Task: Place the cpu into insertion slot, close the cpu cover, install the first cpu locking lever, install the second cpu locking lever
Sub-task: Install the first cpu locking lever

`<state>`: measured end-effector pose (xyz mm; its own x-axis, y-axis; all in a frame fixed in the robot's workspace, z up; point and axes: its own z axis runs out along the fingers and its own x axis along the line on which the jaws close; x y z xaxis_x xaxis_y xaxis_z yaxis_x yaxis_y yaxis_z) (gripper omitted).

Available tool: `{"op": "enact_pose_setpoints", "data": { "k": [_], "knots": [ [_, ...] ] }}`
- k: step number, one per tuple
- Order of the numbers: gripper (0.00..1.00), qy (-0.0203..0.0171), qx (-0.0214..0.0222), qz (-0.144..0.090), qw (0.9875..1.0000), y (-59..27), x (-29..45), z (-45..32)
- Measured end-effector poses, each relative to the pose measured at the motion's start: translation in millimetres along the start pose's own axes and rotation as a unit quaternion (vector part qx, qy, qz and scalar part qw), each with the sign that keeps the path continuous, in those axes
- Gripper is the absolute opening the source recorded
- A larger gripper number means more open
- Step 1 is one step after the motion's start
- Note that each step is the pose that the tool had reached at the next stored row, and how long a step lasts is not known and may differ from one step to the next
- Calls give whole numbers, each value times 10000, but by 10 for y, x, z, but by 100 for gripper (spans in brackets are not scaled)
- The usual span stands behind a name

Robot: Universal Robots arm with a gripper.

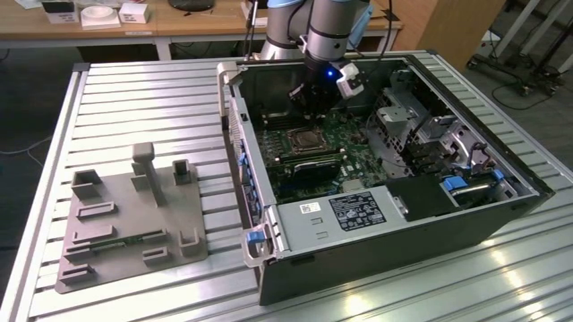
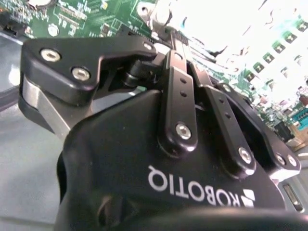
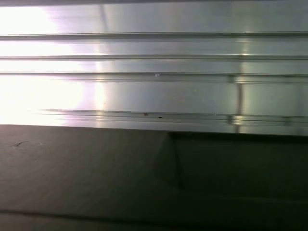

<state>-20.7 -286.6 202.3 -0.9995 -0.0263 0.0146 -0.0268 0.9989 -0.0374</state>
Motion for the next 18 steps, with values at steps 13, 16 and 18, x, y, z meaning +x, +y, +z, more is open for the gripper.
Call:
{"op": "enact_pose_setpoints", "data": {
  "k": [13, 16, 18],
  "knots": [
    [11, 7, -25, -1, 10000, 16, 5, -28],
    [11, 3, -29, -1, 10000, 19, 3, -31],
    [11, 3, -30, -1, 10000, 20, 3, -32]
  ]
}}
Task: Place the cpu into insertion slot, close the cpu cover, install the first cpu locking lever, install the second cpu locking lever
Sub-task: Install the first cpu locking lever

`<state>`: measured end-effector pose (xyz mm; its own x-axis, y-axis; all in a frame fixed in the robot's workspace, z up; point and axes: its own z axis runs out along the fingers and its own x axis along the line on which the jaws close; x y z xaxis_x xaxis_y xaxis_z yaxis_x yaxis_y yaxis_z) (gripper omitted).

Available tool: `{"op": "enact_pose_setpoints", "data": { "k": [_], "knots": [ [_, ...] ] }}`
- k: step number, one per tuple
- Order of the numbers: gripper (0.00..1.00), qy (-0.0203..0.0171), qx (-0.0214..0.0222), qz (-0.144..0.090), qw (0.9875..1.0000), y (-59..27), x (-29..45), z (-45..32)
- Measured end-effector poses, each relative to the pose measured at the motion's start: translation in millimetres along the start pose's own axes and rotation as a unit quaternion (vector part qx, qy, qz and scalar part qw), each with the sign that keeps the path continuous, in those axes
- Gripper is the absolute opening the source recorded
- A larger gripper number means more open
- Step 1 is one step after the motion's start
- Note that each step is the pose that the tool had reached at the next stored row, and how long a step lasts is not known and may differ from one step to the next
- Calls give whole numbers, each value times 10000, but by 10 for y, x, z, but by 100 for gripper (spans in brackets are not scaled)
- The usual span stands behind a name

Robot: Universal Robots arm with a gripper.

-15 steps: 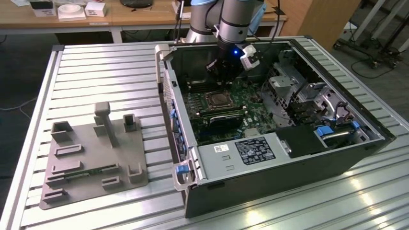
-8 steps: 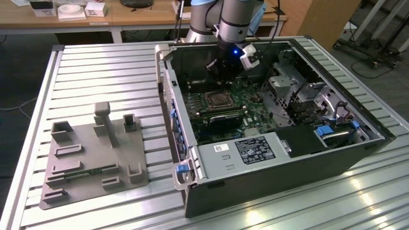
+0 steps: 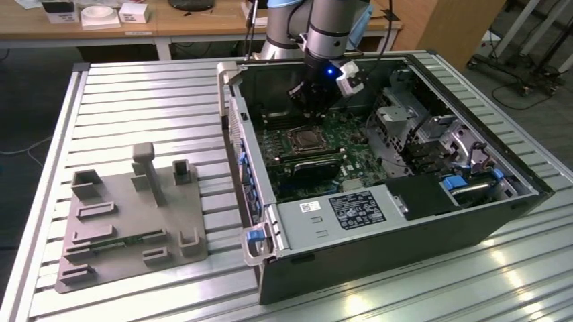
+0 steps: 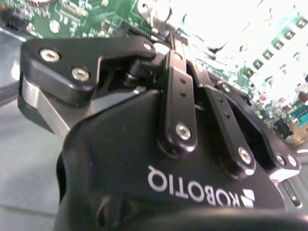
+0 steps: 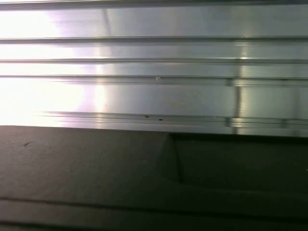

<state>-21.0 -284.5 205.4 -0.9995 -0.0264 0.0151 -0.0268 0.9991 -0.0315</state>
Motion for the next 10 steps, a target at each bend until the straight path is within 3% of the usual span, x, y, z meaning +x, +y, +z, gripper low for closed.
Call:
{"op": "enact_pose_setpoints", "data": {
  "k": [10],
  "knots": [
    [11, -2, -3, 0, 10000, -3, -2, 6]
  ]
}}
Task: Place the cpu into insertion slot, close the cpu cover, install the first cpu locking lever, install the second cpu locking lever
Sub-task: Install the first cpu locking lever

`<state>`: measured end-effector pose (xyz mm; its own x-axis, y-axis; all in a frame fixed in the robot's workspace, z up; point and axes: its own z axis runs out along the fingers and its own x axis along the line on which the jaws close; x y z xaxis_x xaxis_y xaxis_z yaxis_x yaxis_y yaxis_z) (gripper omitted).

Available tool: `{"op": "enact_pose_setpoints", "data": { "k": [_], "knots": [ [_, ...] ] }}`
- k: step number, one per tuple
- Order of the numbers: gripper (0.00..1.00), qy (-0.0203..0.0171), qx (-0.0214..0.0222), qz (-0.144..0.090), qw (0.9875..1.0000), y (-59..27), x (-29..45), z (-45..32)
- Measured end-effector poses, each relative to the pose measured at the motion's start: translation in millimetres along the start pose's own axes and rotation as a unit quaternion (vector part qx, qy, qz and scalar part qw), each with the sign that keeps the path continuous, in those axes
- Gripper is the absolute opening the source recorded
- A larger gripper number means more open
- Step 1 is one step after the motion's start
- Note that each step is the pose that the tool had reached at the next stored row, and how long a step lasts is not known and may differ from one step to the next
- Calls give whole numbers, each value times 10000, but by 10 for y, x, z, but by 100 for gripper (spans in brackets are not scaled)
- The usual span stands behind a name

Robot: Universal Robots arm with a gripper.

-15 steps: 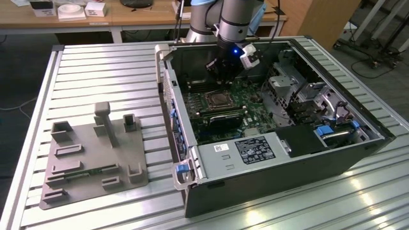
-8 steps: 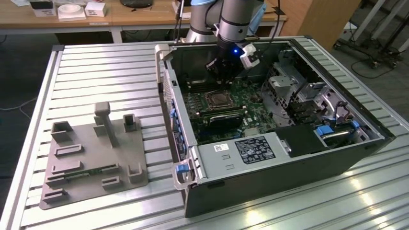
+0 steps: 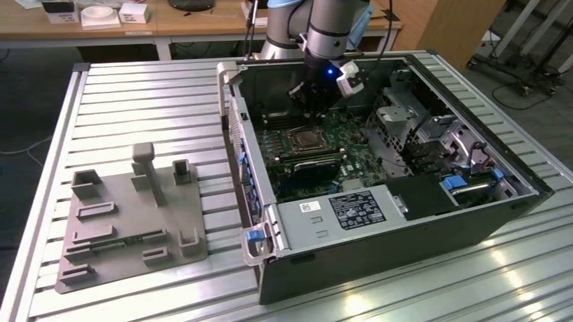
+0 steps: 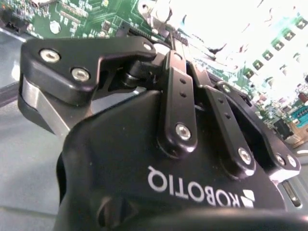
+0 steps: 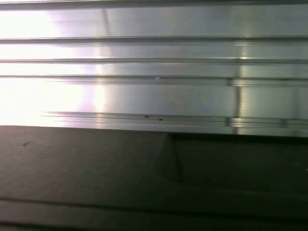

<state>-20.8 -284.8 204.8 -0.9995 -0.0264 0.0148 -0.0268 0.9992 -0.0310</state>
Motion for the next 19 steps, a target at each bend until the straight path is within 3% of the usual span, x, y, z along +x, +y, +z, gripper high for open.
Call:
{"op": "enact_pose_setpoints", "data": {
  "k": [19],
  "knots": [
    [11, -2, -4, 1, 10000, -68, -4, 32]
  ]
}}
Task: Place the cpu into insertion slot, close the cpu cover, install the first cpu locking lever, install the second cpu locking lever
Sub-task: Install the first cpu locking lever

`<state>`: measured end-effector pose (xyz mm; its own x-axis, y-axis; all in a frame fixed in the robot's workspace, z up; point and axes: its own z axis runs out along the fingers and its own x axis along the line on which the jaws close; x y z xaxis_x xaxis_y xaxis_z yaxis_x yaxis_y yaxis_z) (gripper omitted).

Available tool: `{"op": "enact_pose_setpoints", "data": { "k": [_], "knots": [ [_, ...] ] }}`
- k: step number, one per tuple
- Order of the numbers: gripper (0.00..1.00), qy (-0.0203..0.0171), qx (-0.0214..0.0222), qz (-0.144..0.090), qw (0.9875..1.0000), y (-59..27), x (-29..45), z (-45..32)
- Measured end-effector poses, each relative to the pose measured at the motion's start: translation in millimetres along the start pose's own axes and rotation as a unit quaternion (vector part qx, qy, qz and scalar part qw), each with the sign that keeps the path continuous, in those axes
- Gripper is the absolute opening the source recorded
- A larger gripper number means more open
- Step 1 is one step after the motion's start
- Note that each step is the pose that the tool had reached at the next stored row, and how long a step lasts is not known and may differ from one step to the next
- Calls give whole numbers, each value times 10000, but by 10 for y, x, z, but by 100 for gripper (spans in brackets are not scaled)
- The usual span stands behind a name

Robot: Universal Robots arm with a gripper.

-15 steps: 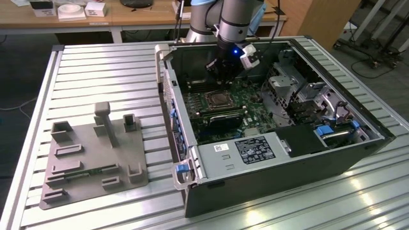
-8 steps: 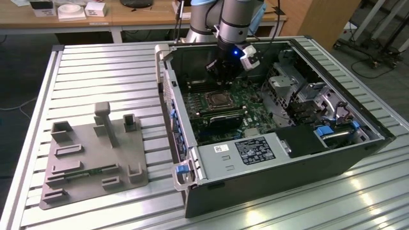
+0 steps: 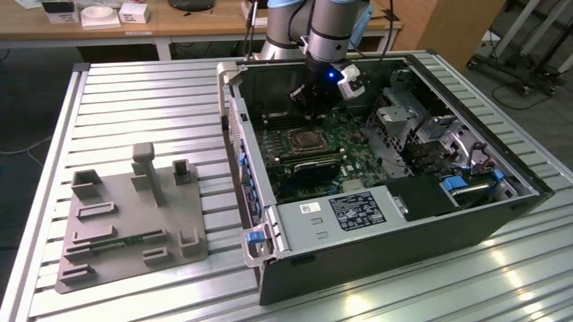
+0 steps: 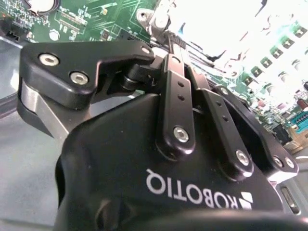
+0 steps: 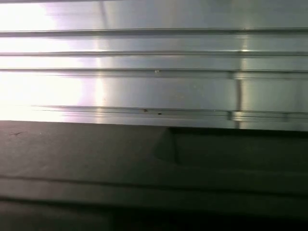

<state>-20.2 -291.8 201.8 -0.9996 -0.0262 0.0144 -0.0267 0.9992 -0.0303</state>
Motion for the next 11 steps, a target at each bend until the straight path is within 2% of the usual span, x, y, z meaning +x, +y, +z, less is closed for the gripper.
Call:
{"op": "enact_pose_setpoints", "data": {
  "k": [11],
  "knots": [
    [11, 1, 7, -1, 10000, 0, 0, 39]
  ]
}}
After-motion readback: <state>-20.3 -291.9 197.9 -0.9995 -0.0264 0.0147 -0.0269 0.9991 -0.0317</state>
